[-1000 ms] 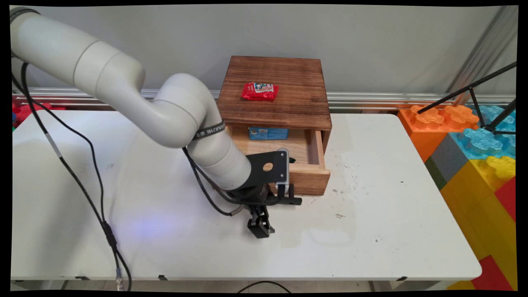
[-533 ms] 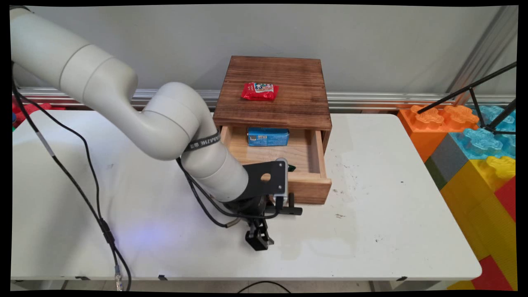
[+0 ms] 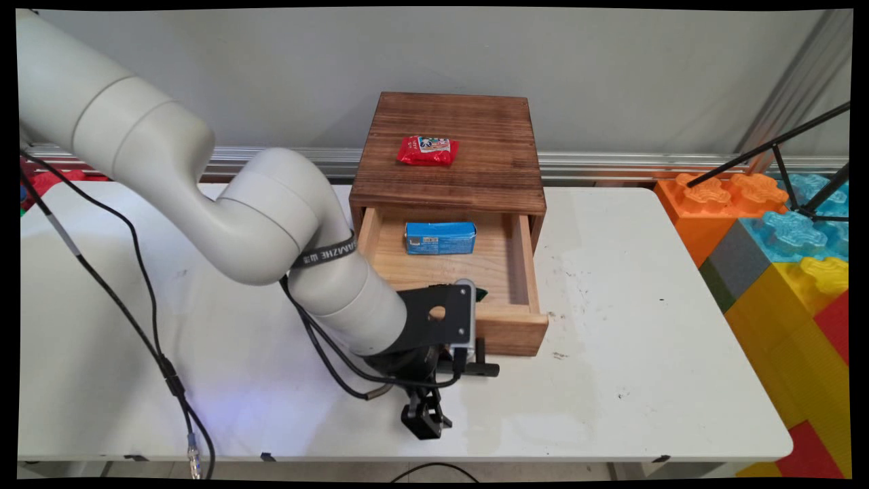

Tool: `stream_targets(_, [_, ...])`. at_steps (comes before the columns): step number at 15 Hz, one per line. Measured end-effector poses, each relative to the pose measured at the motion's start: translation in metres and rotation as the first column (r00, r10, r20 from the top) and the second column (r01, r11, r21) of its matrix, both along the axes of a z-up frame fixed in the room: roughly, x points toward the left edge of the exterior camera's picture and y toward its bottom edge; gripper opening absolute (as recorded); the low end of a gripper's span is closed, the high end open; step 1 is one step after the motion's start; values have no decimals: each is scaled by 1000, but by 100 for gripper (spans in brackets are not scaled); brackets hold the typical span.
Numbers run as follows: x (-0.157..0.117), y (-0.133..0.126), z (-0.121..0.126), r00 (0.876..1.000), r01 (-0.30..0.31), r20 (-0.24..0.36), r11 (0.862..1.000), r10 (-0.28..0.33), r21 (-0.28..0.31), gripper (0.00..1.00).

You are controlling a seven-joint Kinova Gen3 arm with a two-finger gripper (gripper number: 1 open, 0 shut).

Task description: Open the drawer

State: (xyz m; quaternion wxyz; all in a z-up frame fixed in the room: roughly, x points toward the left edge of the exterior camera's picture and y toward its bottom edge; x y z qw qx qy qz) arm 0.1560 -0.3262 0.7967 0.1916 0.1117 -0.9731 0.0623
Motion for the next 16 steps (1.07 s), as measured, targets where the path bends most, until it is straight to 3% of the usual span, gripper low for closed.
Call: stream_targets(16, [3, 42, 0, 997, 62, 32, 998, -63, 26, 100])
